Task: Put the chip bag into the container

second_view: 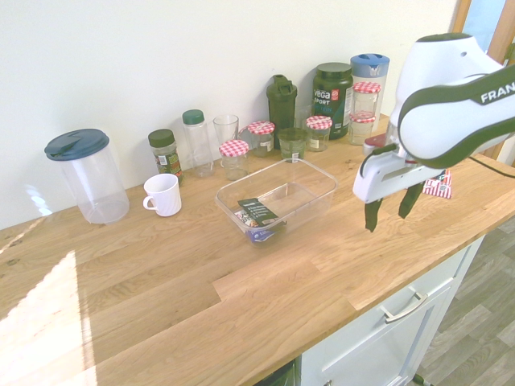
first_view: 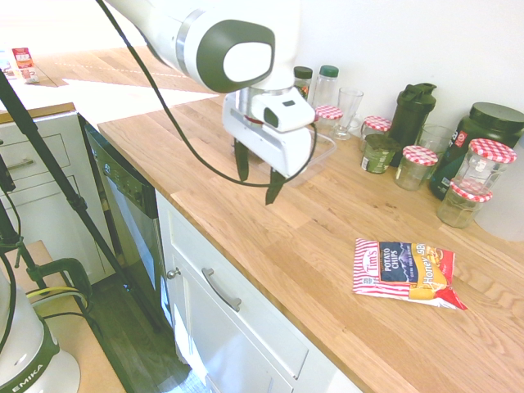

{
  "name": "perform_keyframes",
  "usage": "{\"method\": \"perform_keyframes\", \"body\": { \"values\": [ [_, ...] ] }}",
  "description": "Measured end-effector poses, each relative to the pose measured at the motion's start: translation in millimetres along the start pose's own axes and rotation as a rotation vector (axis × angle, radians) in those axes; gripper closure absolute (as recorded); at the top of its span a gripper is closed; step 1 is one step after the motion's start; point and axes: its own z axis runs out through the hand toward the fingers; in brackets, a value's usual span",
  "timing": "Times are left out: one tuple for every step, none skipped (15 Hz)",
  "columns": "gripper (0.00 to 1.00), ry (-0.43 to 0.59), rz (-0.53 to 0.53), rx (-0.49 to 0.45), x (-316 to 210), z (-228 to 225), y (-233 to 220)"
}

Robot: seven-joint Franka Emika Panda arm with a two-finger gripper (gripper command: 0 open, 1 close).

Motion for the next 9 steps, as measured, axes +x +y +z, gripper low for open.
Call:
{"method": "perform_keyframes", "body": {
  "values": [
    [0.0,-0.004,0.029,0.016,22,-11,11],
    [0.0,-0.011,0.054,0.036,43,-22,23],
    [0.0,-0.016,0.083,0.054,64,-33,36],
    [0.0,-0.021,0.117,0.069,86,-41,51],
    [0.0,-0.031,0.151,0.087,109,-46,68],
    [0.0,-0.041,0.186,0.105,135,-49,87],
    [0.0,-0.046,0.219,0.124,160,-50,104],
    [0.0,-0.054,0.246,0.139,183,-48,118],
    [0.0,-0.063,0.271,0.152,204,-44,129]
  ]
}}
